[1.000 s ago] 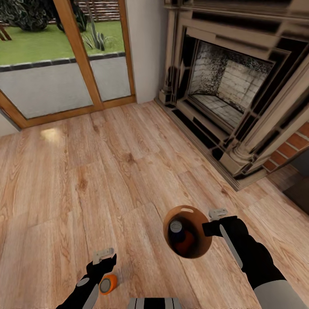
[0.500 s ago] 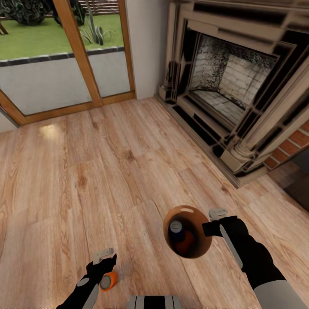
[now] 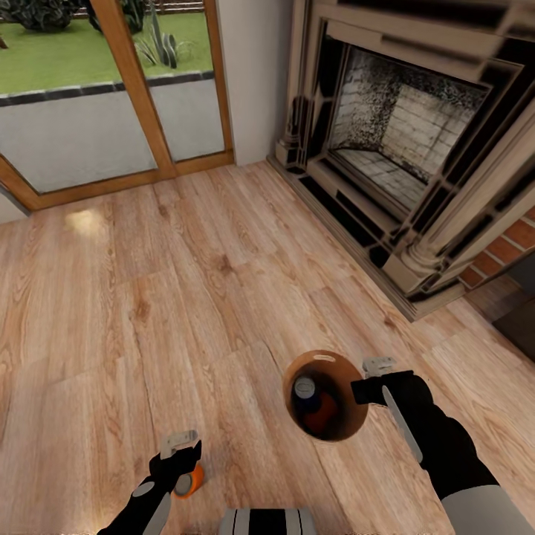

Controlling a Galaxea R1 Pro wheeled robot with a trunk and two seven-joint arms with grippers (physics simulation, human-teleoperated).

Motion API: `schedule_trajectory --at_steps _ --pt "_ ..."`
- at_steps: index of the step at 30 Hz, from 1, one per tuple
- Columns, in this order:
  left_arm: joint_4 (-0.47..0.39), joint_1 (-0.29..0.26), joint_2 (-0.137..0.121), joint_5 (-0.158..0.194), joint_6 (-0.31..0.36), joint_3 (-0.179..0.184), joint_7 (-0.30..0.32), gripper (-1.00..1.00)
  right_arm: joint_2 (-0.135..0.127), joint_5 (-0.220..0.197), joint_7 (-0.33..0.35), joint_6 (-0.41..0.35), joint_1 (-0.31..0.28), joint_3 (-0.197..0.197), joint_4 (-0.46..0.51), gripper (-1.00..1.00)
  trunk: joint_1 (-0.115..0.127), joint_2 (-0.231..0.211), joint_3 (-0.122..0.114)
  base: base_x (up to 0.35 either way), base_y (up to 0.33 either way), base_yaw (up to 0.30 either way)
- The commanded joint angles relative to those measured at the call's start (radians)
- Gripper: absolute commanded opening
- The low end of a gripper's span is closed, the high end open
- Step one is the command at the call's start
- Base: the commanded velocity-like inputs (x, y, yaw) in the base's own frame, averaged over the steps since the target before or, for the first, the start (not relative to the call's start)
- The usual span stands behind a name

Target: Put the three can of soda from the living room inside the tash can in the kitchen.

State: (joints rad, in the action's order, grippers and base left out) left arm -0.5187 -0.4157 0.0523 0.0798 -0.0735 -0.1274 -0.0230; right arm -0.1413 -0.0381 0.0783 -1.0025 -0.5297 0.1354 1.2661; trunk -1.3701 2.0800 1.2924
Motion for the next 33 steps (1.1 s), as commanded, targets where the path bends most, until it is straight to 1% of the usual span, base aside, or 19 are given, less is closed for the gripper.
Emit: schedule_trajectory --at_steps 1,2,4,6,18,33 --pt "0.000 0.000 0.000 0.000 0.000 0.000 0.000 1.00 0.000 -0.022 0.006 -0.001 -0.001 -0.001 0.031 -1.00 0.000 0.000 0.002 0.000 0.000 0.000" --pt "0.000 0.000 0.000 0.000 0.000 0.000 0.000 1.00 0.000 -0.022 0.006 -0.004 -0.002 -0.001 0.108 -1.00 0.000 0.000 0.003 0.000 0.000 0.000" --pt "0.000 0.000 0.000 0.000 0.000 0.000 0.000 1.00 0.000 -0.023 0.006 -0.005 -0.004 -0.001 0.145 -1.00 0.000 0.000 0.006 0.000 0.000 0.000" --pt "0.000 0.000 0.000 0.000 0.000 0.000 0.000 1.00 0.000 -0.023 0.006 -0.006 -0.019 0.000 0.166 -1.00 0.000 0.000 0.010 0.000 0.000 0.000" --pt "0.000 0.000 0.000 0.000 0.000 0.000 0.000 1.00 0.003 -0.023 0.006 -0.007 -0.045 0.003 0.179 -1.00 0.000 0.000 0.029 0.000 0.000 0.000" --pt "0.000 0.000 0.000 0.000 -0.001 -0.001 0.000 1.00 0.005 -0.025 0.006 -0.007 -0.047 0.007 0.179 -1.00 0.000 0.000 0.053 0.000 0.000 0.000"
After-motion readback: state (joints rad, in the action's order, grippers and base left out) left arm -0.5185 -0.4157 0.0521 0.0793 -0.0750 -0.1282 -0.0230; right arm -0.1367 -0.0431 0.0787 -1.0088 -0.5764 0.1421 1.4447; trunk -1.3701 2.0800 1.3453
